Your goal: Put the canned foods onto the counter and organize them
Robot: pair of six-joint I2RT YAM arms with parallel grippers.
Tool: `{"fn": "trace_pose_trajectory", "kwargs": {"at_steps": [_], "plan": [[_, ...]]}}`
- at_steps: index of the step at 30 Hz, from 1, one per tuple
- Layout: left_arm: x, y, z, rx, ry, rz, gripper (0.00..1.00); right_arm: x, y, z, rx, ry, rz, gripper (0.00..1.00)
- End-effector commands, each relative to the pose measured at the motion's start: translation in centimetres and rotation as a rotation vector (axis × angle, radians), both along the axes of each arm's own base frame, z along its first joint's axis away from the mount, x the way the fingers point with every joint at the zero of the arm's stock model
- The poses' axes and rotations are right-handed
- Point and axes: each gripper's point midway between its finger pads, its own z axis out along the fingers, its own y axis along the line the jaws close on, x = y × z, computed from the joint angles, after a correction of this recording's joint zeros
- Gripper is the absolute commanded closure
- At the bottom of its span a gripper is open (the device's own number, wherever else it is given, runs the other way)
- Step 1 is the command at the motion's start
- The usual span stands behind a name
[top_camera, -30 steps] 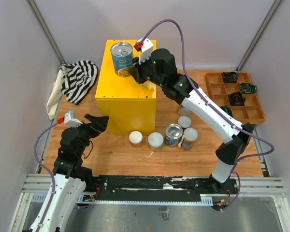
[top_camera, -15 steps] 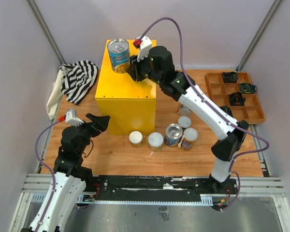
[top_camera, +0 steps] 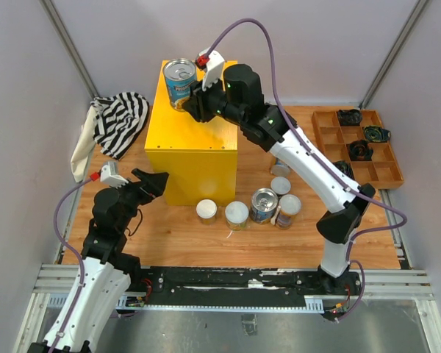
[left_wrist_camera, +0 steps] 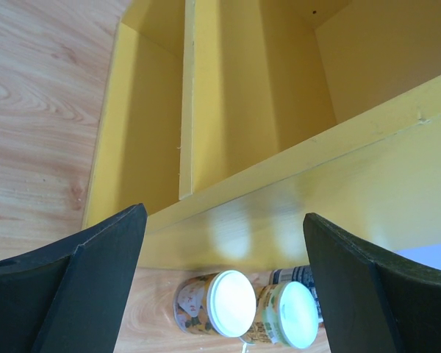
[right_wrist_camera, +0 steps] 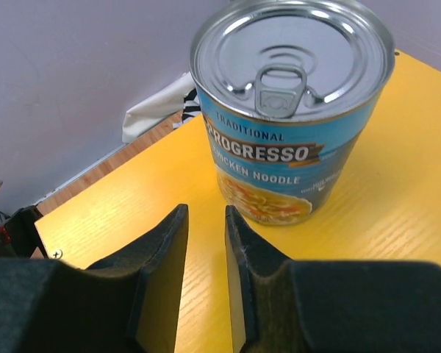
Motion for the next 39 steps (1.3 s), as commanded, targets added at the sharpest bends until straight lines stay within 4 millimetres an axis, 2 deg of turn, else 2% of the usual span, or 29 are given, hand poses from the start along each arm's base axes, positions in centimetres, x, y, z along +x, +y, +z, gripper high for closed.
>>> {"fn": "trace_pose_trajectory", "kwargs": {"at_steps": [1, 9, 11, 21, 27, 33, 34, 39], "plan": [[0.2, -0.5, 2.8, -0.002, -0.081, -0.027, 0.08, -0.3, 1.8, 0.1, 0.000, -0.001, 0.060, 0.73], [0.7, -0.8, 3.0, -0.003, -0.091, -0.037, 0.08, 1.1, 3.0, 0.1, 0.007, -0.011, 0.068, 0.73], [0.9, -0.9, 3.1, -0.004, -0.093, -0.040, 0.08, 2.1, 3.2, -0.8, -0.003, -0.004, 0.060, 0.73], [2.4, -1.5, 3.2, -0.009, -0.094, -0.059, 0.08, 6.2, 2.9, -2.0, 0.043, 0.029, 0.127, 0.74], [3.5, -1.9, 3.3, -0.011, -0.095, -0.069, 0.08, 8.2, 2.1, -2.7, 0.063, 0.054, 0.170, 0.72], [4.1, -1.9, 3.5, -0.020, -0.098, -0.061, 0.08, 7.5, 1.4, -3.9, 0.029, 0.076, 0.179, 0.66], [4.1, -1.9, 3.6, -0.021, -0.101, -0.058, 0.08, 7.2, 0.9, -3.3, 0.028, 0.063, 0.167, 0.64], [4.1, -1.9, 3.9, -0.028, -0.105, -0.057, 0.08, 6.8, -1.4, -3.2, -0.006, 0.046, 0.076, 0.59]]}}
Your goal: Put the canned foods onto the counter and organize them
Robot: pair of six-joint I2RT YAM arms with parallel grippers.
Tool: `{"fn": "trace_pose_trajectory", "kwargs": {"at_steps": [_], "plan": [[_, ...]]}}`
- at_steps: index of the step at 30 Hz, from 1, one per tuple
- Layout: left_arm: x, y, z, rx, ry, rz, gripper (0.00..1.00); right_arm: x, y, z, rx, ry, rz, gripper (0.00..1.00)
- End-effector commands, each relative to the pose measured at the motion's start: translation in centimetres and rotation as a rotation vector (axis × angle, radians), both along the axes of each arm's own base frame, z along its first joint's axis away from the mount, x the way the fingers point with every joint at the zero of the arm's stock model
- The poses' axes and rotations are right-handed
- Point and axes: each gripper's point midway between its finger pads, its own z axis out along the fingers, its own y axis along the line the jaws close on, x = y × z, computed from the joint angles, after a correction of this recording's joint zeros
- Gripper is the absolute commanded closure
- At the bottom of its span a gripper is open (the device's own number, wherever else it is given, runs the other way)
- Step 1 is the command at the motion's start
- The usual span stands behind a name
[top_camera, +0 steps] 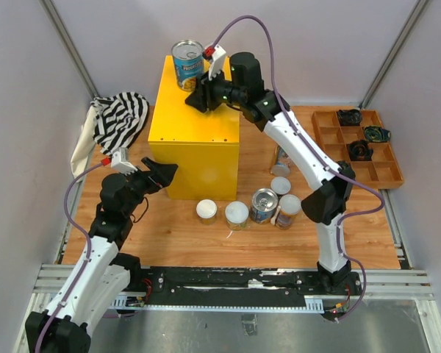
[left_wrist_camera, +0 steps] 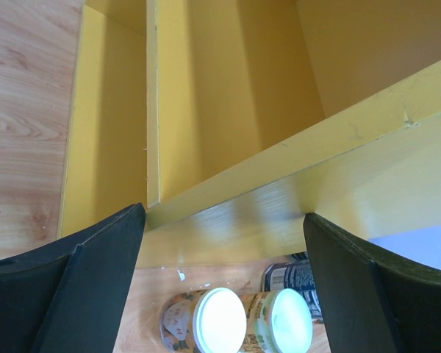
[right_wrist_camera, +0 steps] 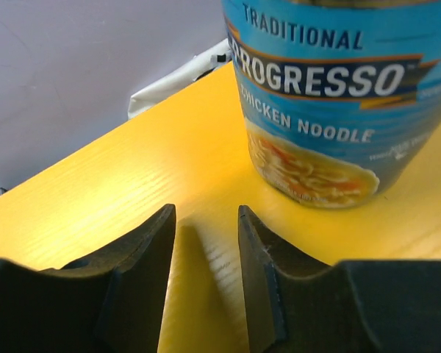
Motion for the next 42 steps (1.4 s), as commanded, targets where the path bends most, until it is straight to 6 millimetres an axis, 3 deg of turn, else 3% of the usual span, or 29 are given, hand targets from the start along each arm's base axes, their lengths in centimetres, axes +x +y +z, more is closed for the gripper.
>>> {"fn": "trace_pose_trajectory", "kwargs": {"at_steps": [1, 4, 9, 11, 15, 33, 42], "plan": [[0.7, 0.2, 3.5, -0.034, -0.093, 0.029, 0.08, -0.2, -2.3, 0.7, -0.037, -0.032, -0.085, 0.59], [0.3, 0.3, 3.4, -0.038, -0.087, 0.030, 0.08, 0.1, -4.0, 2.0, -0.044, -0.069, -0.164, 0.57], [-0.5, 0.6, 3.6, -0.043, -0.086, 0.039, 0.08, 1.6, -4.6, 2.9, -0.031, -0.084, -0.203, 0.56], [-0.8, 0.8, 3.8, -0.042, -0.087, 0.045, 0.08, 2.7, -3.8, 1.7, -0.038, -0.074, -0.200, 0.56], [-1.5, 1.1, 4.2, -0.044, -0.088, 0.055, 0.08, 4.1, -3.1, 2.0, -0.030, -0.091, -0.207, 0.55], [-2.9, 1.7, 5.0, -0.024, -0.060, 0.072, 0.08, 9.9, -3.1, 1.1, 0.056, -0.130, -0.293, 0.51], [-2.9, 1.9, 4.9, -0.019, -0.052, 0.080, 0.08, 10.6, -2.6, 1.1, 0.094, -0.130, -0.292, 0.47]]}}
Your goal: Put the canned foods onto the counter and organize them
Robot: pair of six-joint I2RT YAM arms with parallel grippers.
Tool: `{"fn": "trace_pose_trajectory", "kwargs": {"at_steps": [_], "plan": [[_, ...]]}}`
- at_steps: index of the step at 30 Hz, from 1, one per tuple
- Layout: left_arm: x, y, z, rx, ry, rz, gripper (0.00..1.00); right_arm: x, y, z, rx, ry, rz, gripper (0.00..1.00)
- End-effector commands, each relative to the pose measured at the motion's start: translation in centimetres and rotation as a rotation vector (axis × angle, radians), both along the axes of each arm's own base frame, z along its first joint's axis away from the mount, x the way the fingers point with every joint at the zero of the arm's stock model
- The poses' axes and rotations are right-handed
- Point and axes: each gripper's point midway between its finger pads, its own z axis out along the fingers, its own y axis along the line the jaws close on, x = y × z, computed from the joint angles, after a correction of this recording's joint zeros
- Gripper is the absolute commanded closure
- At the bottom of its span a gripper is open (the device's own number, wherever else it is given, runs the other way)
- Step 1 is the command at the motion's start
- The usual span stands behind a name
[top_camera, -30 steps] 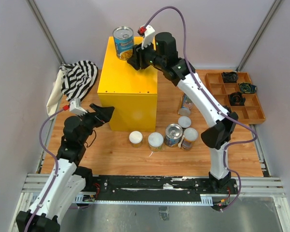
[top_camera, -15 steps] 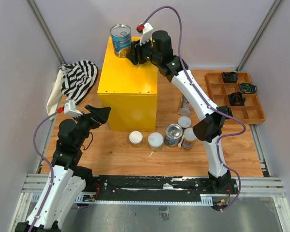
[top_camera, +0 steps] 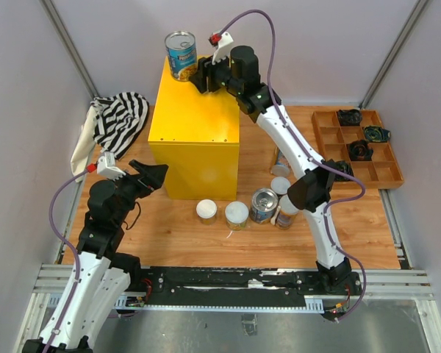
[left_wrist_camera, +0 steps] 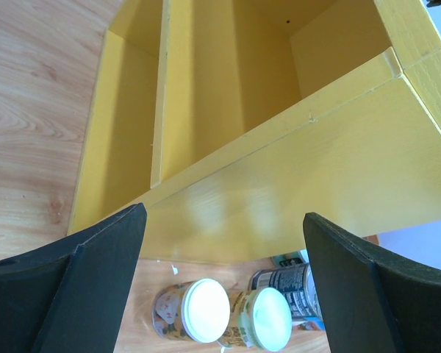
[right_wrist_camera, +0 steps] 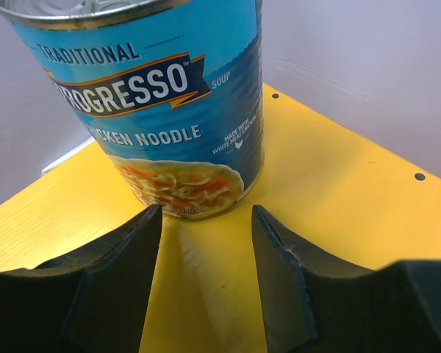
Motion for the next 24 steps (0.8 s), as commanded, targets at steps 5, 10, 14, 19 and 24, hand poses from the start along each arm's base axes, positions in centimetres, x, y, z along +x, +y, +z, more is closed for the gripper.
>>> {"fn": "trace_pose_trajectory", "kwargs": {"at_steps": [5, 10, 14, 19, 24], "plan": [[-0.2, 0.2, 1.9, 0.001, -0.045, 0.007, 0.08, -0.4, -2.1, 1.7, 0.016, -0.014, -0.050, 0.41], [-0.1, 0.0, 2.1, -0.024, -0.060, 0.005, 0.08, -4.1, -5.3, 4.3, -0.019, -0.038, -0.077, 0.37], [0.0, -0.2, 2.3, -0.044, -0.069, -0.003, 0.08, -8.3, -8.9, 6.2, -0.055, -0.041, -0.114, 0.30], [0.2, -0.3, 2.1, -0.077, -0.067, 0.002, 0.09, -13.2, -13.2, 4.7, -0.122, 0.014, -0.157, 0.01], [0.2, -0.1, 1.4, -0.081, -0.043, 0.016, 0.10, -17.7, -16.9, 1.7, -0.183, 0.062, -0.183, 0.02]]}}
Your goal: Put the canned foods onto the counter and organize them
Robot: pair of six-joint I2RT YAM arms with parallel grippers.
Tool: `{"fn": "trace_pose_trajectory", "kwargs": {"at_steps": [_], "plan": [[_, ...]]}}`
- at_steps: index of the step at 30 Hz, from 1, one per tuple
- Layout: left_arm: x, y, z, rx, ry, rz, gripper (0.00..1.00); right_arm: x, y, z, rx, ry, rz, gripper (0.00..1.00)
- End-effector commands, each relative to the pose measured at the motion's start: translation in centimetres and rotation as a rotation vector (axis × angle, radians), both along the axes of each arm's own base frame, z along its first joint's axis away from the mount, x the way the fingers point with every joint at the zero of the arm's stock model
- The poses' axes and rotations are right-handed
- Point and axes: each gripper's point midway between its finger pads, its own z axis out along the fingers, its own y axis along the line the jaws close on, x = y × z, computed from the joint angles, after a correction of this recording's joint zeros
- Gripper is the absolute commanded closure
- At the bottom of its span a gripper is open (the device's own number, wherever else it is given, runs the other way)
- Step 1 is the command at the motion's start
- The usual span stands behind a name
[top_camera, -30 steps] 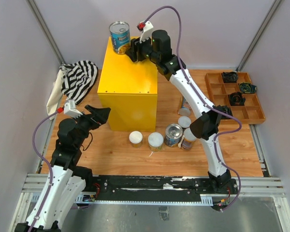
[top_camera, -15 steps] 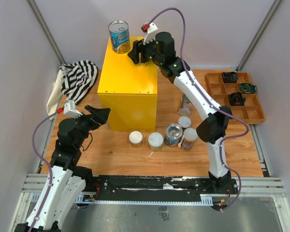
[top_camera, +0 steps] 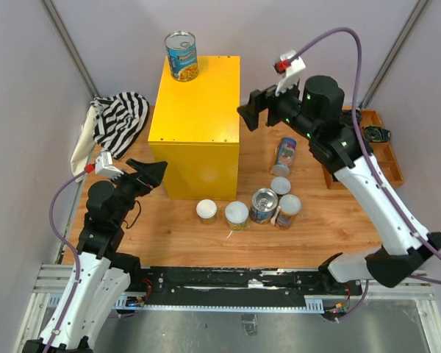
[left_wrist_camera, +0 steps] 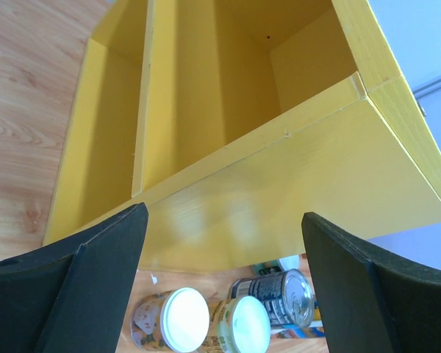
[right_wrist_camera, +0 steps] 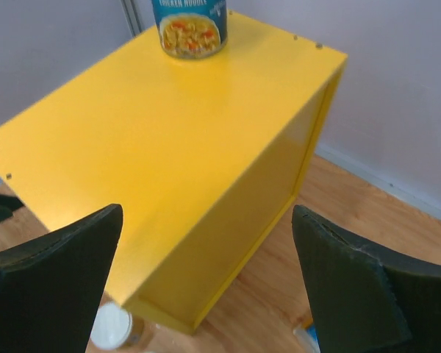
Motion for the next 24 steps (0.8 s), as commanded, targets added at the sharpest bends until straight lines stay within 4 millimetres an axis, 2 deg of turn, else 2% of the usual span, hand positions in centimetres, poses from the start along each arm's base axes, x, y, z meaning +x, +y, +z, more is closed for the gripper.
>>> {"fn": "trace_pose_trajectory", "kwargs": {"at_steps": [1, 7, 10, 12, 15, 19, 23, 24], "plan": [[0.1, 0.2, 0.2, -0.018, -0.008, 0.015, 0.10, -2.3, -3.2, -6.2, -0.113, 0.115, -0.056, 0.02], [-0.6, 0.5, -0.1, -0.019, 0.029, 0.028, 0.10, -5.2, -7.2, -10.3, -0.031, 0.237, -0.217, 0.02], [-1.4, 0.1, -0.2, -0.036, 0.028, 0.002, 0.10, -6.8, -8.1, -12.1, 0.017, 0.313, -0.249, 0.02], [-2.1, 0.1, -0.4, -0.052, 0.043, -0.005, 0.10, -8.1, -7.9, -13.2, 0.048, 0.349, -0.207, 0.01], [-3.0, -0.2, -0.1, -0.081, 0.023, -0.024, 0.10, -9.9, -7.7, -13.6, 0.078, 0.361, -0.146, 0.02], [-4.3, -0.2, -0.6, -0.122, 0.043, -0.030, 0.11, -12.2, -9.6, -15.1, 0.103, 0.420, -0.202, 0.08], [-5.3, -0.1, -0.8, -0.112, 0.059, -0.034, 0.11, -14.2, -11.7, -17.0, -0.002, 0.518, -0.258, 0.08], [-5.3, -0.1, -1.0, -0.112, 0.067, -0.037, 0.12, -14.8, -12.2, -18.0, -0.061, 0.564, -0.266, 0.08]]}}
